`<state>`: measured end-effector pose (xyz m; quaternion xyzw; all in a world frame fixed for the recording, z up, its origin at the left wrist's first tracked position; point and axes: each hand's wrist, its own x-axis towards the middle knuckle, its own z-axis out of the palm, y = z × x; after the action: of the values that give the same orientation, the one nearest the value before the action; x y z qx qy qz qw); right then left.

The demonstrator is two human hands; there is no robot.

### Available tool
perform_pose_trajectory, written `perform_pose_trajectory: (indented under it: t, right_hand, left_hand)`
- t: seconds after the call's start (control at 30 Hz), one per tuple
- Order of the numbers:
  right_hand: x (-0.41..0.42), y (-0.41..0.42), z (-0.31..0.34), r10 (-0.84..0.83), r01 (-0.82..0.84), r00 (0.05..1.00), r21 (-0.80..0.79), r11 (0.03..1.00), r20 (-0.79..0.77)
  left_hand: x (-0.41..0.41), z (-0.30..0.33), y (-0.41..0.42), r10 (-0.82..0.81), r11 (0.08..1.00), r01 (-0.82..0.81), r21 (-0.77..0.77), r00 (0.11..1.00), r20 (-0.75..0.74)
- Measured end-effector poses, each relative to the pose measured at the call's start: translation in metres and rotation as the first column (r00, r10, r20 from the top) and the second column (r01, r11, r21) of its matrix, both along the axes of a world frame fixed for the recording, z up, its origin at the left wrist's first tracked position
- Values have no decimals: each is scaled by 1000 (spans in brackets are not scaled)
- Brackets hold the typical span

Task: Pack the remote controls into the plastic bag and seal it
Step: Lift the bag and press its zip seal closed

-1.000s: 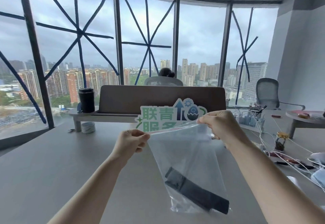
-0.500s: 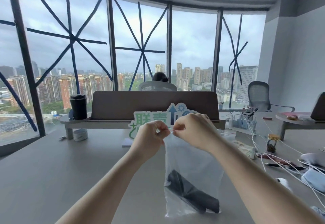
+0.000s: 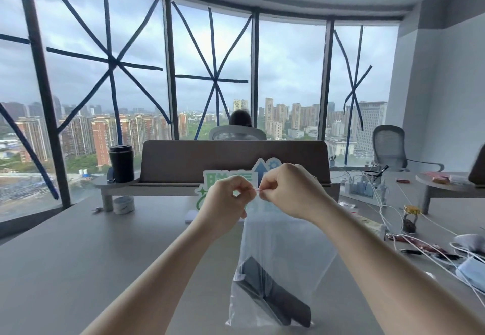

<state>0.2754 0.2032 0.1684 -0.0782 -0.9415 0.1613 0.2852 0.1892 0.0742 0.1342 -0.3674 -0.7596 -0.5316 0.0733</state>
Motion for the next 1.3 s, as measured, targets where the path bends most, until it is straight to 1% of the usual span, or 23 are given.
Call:
perform_pose_trajectory:
  t: [0.13,0.27,0.33,0.57,0.8,1.03,1.3]
  right_hand:
    - [-2,-6,-2,-19,19,1000,31,999,6]
    - [-2,-11,-4,-38,40,999,65,997,-25]
    - [-2,-12,-7,-54,57,998,93,994,-29]
    - [9,5,-18,-112,112,994,152,982,-8]
    - [23,17,-28,-114,107,993,167,980,37]
    - [36,21,-29,-124,107,989,199,974,76]
    - [35,11,-23,-137,125,989,197,972,52]
  left_hand:
    - [1,-4,3,26,999,-26,47,1000,9]
    - [2,-5,5,145,986,-136,102,985,-95]
    - [1,-7,4,189,975,-172,144,975,-117]
    - [-18,-14,-11,287,943,-265,203,954,-86]
    - [-29,-18,-25,322,919,-307,248,946,-23]
    - [-43,-17,-42,368,897,-350,270,929,-19]
    - [-57,-18,-59,407,876,-384,293,913,-19]
